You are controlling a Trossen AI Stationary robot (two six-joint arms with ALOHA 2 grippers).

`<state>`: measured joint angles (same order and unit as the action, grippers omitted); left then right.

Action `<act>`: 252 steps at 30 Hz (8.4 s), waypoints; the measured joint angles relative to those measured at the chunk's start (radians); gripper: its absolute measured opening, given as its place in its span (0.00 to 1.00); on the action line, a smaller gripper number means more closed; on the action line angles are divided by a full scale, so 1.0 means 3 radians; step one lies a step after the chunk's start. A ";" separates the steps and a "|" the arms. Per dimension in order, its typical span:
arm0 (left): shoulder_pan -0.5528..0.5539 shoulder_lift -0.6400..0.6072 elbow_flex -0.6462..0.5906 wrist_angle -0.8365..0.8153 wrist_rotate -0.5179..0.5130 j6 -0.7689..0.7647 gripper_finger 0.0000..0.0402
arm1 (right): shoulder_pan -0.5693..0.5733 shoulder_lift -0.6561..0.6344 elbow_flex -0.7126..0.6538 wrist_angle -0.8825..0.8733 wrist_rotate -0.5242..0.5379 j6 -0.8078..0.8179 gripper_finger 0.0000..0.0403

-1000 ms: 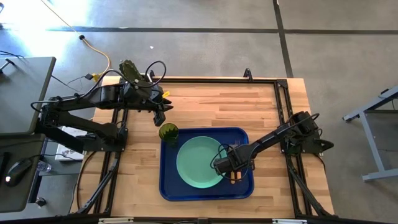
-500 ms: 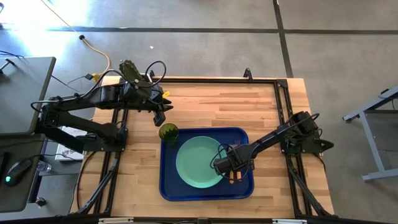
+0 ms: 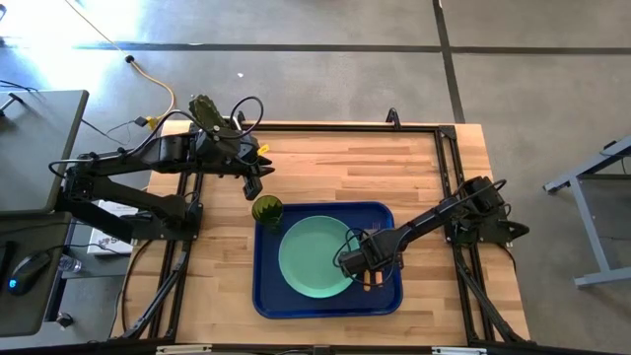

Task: Pick and place plate/cup/fork/spoon on tray
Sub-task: Put the orange spoon on the blue tray to the left of the yellow fork, then return to Home Position

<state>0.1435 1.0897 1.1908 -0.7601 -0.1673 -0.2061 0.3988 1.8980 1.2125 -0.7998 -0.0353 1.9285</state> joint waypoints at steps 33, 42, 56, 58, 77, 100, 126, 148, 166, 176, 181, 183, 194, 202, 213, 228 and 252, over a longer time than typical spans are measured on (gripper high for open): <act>0.0000 0.0000 0.0000 0.0006 0.0000 -0.0002 0.24 | 0.0001 -0.0005 0.0000 0.0011 -0.0140 -0.0061 0.24; -0.0001 0.0000 0.0000 0.0007 0.0000 -0.0001 0.24 | 0.0000 -0.0005 0.0000 -0.0013 -0.0138 -0.0061 0.24; 0.0000 0.0001 0.0000 0.0010 0.0000 0.0000 0.24 | -0.0081 -0.0005 0.0670 -0.1161 0.0172 -0.0484 0.24; 0.0000 0.0001 0.0000 0.0010 0.0000 0.0000 0.24 | -0.0123 -0.0005 0.0749 -0.1312 0.0255 -0.0609 0.24; -0.0001 -0.0713 0.0000 -0.0308 0.0385 -0.0208 0.24 | -0.0664 -0.0517 0.0865 -0.1522 0.0903 -0.1871 0.24; -0.0001 -0.2577 -0.1916 0.0394 0.0264 -0.0415 0.24 | -0.0881 -0.0735 0.0860 -0.0716 0.1000 -0.2166 0.24; -0.0001 -0.3617 -0.3482 0.1795 0.0622 -0.0306 0.12 | -0.0918 -0.1683 0.0860 -0.0324 0.1859 -0.2770 0.24; 0.0000 -0.3618 -0.3718 0.1970 0.0423 -0.0351 0.00 | -0.1156 -0.3301 0.0860 -0.1270 0.1871 -0.4293 0.24; 0.0000 -0.3618 -0.3718 0.1976 0.0356 -0.0262 0.00 | -0.1153 -0.5050 -0.1134 -0.0069 0.1485 -0.4706 0.18; 0.0000 -0.3618 -0.3718 0.1976 0.0357 -0.0102 0.00 | -0.1153 -0.5398 -0.2488 0.0984 0.0941 -0.4716 0.18; 0.0000 -0.3618 -0.3718 0.1976 0.0357 0.0163 0.00 | -0.1153 -0.5498 -0.3003 0.1496 0.0808 -0.4792 0.17; 0.0000 -0.3618 -0.3718 0.1976 0.0357 0.0173 0.00 | -0.1153 -0.5526 -0.3151 0.1638 0.0765 -0.4789 0.16; 0.0000 -0.3618 -0.3718 0.1975 0.0356 0.0175 0.00 | -0.1153 -0.5550 -0.3633 0.2211 0.0467 -0.4801 0.02; 0.0000 -0.3618 -0.3718 0.1976 0.0352 -0.0004 0.00 | -0.1153 -0.5550 -0.3787 0.2345 0.0105 -0.4885 0.01; 0.0000 -0.3618 -0.3718 0.1975 0.0348 -0.0002 0.00 | -0.1153 -0.5549 -0.3822 0.2309 0.0187 -0.4954 0.00; 0.0000 -0.3618 -0.3718 0.1975 0.0346 -0.0003 0.00 | -0.1153 -0.5545 -0.3822 0.2299 0.0191 -0.4930 0.00; -0.0001 -0.3618 -0.3718 0.1975 0.0346 -0.0001 0.00 | -0.1155 -0.5545 -0.3822 0.2350 0.0581 -0.3746 0.00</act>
<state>0.1432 0.0044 0.0753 -0.1677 -0.0635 -0.2066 0.0523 0.2344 0.0658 -0.0948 0.1390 0.8047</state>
